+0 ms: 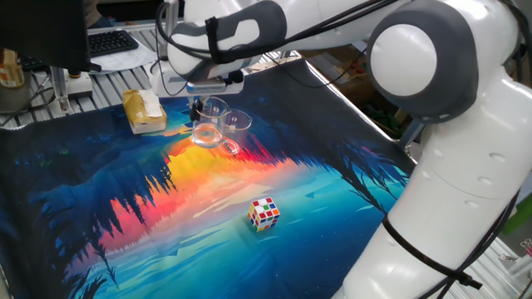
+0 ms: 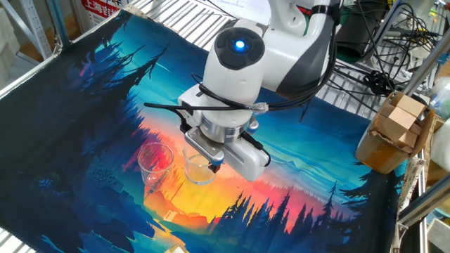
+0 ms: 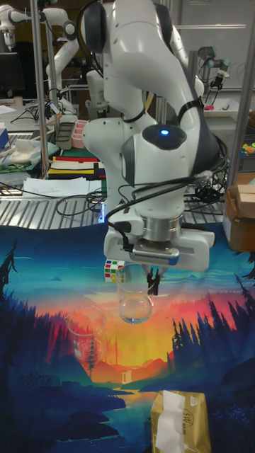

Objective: Pour the water from one cup into another empty cup

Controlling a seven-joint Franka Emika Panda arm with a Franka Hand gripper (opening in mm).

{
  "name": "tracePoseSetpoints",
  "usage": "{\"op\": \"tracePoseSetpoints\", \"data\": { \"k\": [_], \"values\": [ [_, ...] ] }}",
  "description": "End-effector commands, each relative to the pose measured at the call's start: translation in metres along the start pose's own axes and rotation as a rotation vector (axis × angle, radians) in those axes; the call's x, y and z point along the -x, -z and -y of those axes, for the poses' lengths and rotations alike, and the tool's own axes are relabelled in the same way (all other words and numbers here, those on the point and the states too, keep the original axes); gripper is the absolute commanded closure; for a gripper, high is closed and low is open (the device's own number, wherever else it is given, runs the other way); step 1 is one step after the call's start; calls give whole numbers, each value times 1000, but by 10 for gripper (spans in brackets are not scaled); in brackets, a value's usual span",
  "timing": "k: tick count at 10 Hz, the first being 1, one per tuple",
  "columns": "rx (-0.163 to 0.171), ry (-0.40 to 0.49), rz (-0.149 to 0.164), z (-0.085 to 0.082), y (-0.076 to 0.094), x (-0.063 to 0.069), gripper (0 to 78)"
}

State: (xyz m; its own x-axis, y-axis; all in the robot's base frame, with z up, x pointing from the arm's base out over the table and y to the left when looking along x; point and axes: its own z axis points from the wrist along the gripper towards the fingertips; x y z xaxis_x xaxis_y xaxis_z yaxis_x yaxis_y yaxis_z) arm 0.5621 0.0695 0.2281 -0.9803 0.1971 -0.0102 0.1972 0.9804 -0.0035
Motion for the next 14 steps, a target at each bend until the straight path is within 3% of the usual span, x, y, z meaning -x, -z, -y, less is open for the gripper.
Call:
{"op": "tracePoseSetpoints", "data": {
  "k": [1,9,14],
  "values": [
    [11,-5,-4,-1,4,4,763],
    [10,11,-9,0,2,8,763],
    [37,21,-25,7,5,15,763]
  ]
}}
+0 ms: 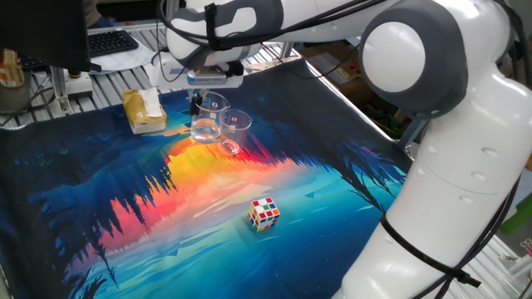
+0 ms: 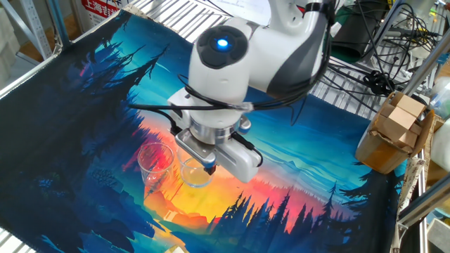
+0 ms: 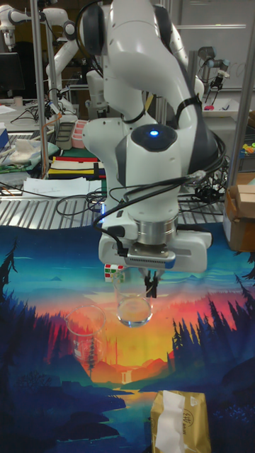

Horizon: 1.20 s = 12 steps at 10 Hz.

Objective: Pour the water from one cup into another empty cup

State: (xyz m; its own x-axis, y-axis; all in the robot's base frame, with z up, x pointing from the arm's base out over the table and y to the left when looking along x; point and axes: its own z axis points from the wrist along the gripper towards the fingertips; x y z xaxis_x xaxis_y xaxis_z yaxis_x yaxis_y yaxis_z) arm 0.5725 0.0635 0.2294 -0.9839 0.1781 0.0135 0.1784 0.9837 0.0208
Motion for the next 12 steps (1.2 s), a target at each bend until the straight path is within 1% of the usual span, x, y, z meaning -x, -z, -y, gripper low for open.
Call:
{"op": "tracePoseSetpoints", "data": {
  "k": [1,2,3,5,7,9,11,12],
  "values": [
    [14,3,-4,4,5,3,763],
    [20,3,-12,4,6,3,763],
    [34,0,-18,6,7,2,763],
    [74,-7,-25,8,7,1,763],
    [75,-3,-26,10,8,2,763],
    [88,-2,-33,13,12,2,763],
    [89,2,-33,15,12,3,763],
    [97,8,-35,19,12,6,763]
  ]
}}
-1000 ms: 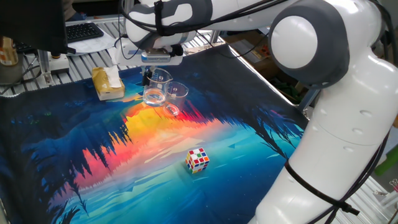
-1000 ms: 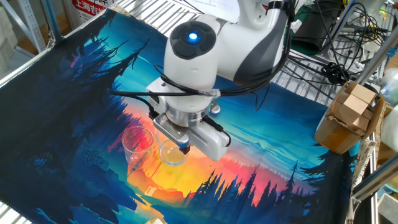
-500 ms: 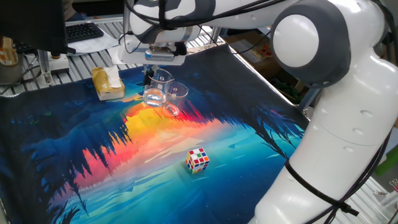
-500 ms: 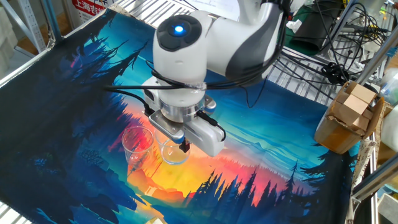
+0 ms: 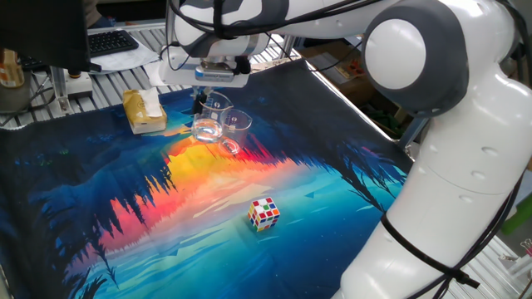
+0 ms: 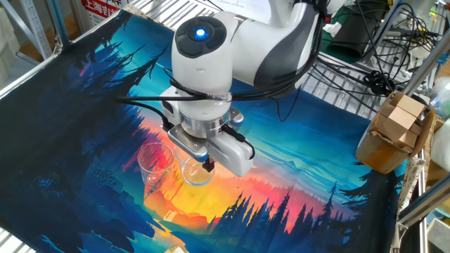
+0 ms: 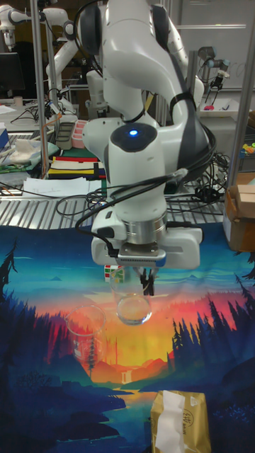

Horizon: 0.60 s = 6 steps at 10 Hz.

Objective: Pour the water from one cup into another empty cup

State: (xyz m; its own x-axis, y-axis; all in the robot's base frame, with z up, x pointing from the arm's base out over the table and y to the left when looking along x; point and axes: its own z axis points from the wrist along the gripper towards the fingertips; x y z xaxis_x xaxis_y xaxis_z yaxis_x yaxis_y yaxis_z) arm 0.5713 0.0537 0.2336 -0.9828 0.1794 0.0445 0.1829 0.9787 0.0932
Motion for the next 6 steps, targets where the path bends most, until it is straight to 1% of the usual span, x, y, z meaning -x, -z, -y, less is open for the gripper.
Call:
{"op": "tracePoseSetpoints", "data": {
  "k": [1,2,4,6],
  "values": [
    [37,10,-7,10,9,6,763],
    [51,7,-10,12,11,7,763],
    [56,5,-14,13,12,7,763],
    [82,-9,-21,15,11,6,763]
  ]
}}
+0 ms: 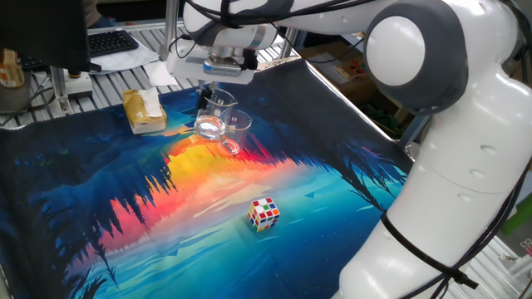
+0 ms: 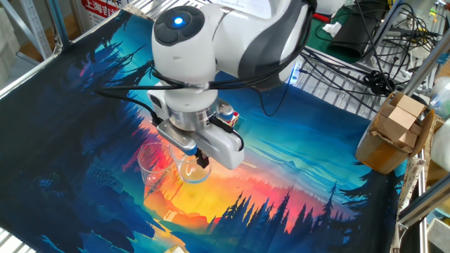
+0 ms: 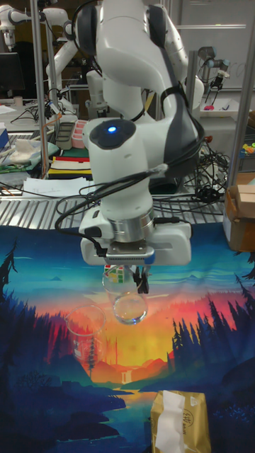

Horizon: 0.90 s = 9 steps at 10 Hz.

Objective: Pour the water from one cup into another empty cup

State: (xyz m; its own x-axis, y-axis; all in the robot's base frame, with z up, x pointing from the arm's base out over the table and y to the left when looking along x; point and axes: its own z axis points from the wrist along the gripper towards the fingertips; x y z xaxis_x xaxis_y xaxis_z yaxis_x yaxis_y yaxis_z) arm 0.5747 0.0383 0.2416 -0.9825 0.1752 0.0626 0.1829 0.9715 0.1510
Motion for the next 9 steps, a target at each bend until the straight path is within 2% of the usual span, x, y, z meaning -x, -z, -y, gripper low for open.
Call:
{"op": "tracePoseSetpoints", "data": {
  "k": [1,2,3,4,6,9],
  "values": [
    [33,-14,-4,1,2,0,763],
    [47,-19,-7,2,2,-1,763],
    [48,-18,-8,2,2,-1,763],
    [72,-21,-12,2,1,0,763],
    [80,-12,-13,4,0,3,763],
    [110,-9,-21,7,-2,7,763]
  ]
}}
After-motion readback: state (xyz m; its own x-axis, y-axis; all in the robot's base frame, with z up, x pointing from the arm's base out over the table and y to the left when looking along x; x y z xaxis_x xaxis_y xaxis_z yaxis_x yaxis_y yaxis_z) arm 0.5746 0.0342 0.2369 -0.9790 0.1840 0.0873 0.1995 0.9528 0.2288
